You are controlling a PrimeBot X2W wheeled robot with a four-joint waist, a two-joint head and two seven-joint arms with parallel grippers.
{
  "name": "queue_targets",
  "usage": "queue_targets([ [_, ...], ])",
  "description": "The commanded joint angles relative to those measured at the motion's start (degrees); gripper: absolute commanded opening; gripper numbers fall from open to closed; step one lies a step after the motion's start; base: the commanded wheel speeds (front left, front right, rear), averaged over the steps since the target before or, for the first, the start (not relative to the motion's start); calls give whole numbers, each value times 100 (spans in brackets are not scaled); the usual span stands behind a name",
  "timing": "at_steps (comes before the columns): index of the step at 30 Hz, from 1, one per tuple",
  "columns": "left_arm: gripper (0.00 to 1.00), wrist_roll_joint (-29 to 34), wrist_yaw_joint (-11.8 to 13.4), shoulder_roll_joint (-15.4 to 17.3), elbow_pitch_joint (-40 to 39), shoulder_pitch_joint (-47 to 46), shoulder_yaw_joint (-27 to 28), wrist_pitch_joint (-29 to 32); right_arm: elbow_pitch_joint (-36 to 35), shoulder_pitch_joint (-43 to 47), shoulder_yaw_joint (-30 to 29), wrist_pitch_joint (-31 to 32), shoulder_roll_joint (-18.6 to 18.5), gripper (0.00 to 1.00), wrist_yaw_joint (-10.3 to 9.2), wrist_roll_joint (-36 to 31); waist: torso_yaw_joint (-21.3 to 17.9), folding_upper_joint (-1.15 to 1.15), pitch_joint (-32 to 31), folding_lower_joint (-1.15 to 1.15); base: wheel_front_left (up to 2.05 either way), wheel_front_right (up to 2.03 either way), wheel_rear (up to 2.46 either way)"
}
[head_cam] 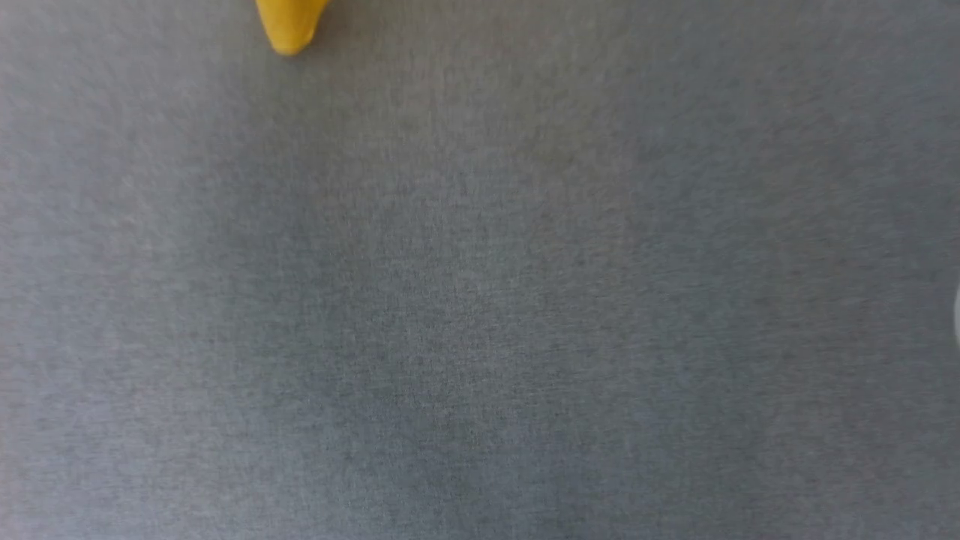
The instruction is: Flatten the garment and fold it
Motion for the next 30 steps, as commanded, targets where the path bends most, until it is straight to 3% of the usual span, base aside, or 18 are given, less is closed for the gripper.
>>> queue_targets([
  [1, 0, -7, -60, -5, 76, -103, 72, -95, 54, -96, -30, -137, -51, 0, -6, -166, 170, 0, 926, -2, 0, 0, 0],
  [9, 0, 39, -333, -94, 84, -1, 280, -306, 196, -210, 173, -670, -153, 0, -6, -697, 294, 0, 1480, -2, 0, 0, 0],
  [14, 0, 195, -446, -131, -309, 529, 734, -320, 385, 7, 554, -1058, -196, 0, -6, -570, 379, 0, 1525, -2, 0, 0, 0],
  [18, 0, 316, -598, -164, -771, 1380, 1108, -321, 304, 565, 970, -1332, -284, 0, -6, -114, 454, 0, 1203, -2, 0, 0, 0],
  [24, 0, 302, -677, -285, -1634, 3146, 1526, -322, -790, 2095, 1221, -1198, -665, 0, -6, 888, 561, 0, 501, -2, 0, 0, 0],
  [30, 0, 437, -433, -188, -2620, 5279, 1595, -322, -2519, 4277, 937, -684, -1017, 0, -6, 1665, 542, 0, -219, -2, 0, 0, 0],
])
